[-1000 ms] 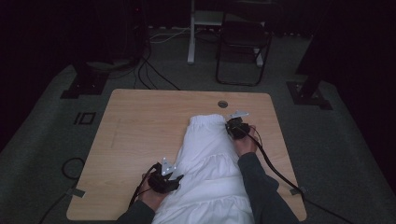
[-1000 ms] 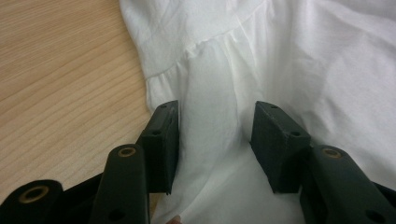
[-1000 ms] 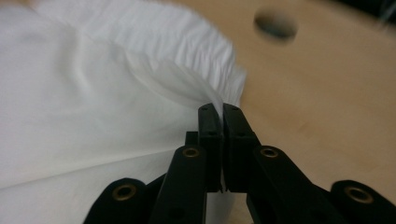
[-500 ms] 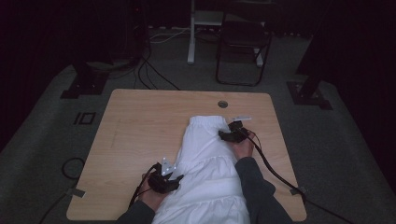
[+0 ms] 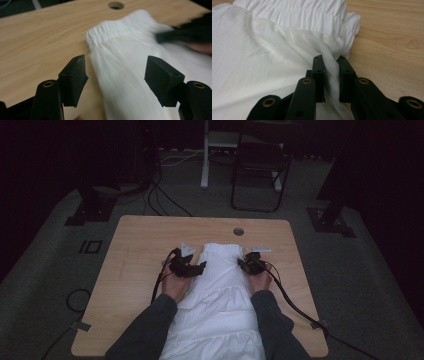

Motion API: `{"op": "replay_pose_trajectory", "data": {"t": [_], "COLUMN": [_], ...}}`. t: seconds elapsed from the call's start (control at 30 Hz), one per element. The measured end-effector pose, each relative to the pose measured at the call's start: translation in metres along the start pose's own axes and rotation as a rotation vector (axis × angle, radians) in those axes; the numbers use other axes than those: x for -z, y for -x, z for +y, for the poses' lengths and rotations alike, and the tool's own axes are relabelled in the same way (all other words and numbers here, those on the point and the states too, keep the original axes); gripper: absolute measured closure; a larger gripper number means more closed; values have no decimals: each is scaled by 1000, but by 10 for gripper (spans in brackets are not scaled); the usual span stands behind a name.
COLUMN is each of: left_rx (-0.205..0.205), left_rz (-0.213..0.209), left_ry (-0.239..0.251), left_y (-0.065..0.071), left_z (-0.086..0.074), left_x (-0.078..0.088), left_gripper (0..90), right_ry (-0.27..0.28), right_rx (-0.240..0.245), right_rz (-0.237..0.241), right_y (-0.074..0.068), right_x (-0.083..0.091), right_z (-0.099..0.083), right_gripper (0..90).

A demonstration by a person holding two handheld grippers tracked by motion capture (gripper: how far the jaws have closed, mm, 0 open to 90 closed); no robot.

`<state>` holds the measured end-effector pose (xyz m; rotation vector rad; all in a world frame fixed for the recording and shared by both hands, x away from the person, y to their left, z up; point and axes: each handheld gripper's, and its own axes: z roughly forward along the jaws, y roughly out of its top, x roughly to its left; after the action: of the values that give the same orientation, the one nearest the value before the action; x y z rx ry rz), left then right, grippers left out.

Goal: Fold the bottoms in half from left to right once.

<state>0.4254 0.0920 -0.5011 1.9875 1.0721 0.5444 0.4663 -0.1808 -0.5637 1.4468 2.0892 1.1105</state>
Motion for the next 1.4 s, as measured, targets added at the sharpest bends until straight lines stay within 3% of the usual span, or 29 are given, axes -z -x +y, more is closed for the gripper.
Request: {"op": "replay_pose_trajectory", "data": {"t": [0.07,0.1,0.13,0.2,0.23,0.27,0.37,0.5,0.57,0.7,0.8,0.83,0.97,1.07,1.2,1.4], "left_rx": [12,12,21,21,41,50,42,61,48,68,60,43,67,42,30,21], "left_rz": [11,11,25,25,35,36,46,69,82,102,93,65,7,-28,-29,-21], "left_ry": [-36,-36,-84,-84,-127,-129,-129,-85,-87,-87,-86,-86,-75,-76,-134,-132], "left_y": [-2,-2,-4,-4,-9,-9,-9,-3,3,12,14,11,-3,-8,-8,-7], "left_z": [3,3,0,0,-9,-13,-28,-46,-54,-70,-77,-81,-72,-58,-53,-56], "left_x": [-25,-25,-45,-45,-58,-59,-56,-38,-29,-8,-1,5,7,0,-19,-21], "left_gripper": [337,337,337,338,338,340,346,348,348,349,349,348,312,248,197,196], "right_ry": [4,4,13,18,18,21,19,19,18,14,13,12,10,11,11,11], "right_rx": [-9,-9,-15,-18,-18,-9,12,22,35,66,77,96,98,99,100,99], "right_rz": [2,2,5,9,9,9,1,3,5,29,34,44,46,45,45,45], "right_y": [-1,-1,-3,-4,-4,-8,-17,-26,-33,-53,-57,-64,-66,-66,-66,-66], "right_x": [0,0,1,1,1,2,7,11,15,28,31,36,37,37,37,37], "right_z": [-1,-1,-3,-4,-4,-7,-12,-18,-22,-38,-41,-46,-48,-48,-48,-48], "right_gripper": [799,799,803,803,804,807,809,809,809,808,808,808,807,807,807,807]}}
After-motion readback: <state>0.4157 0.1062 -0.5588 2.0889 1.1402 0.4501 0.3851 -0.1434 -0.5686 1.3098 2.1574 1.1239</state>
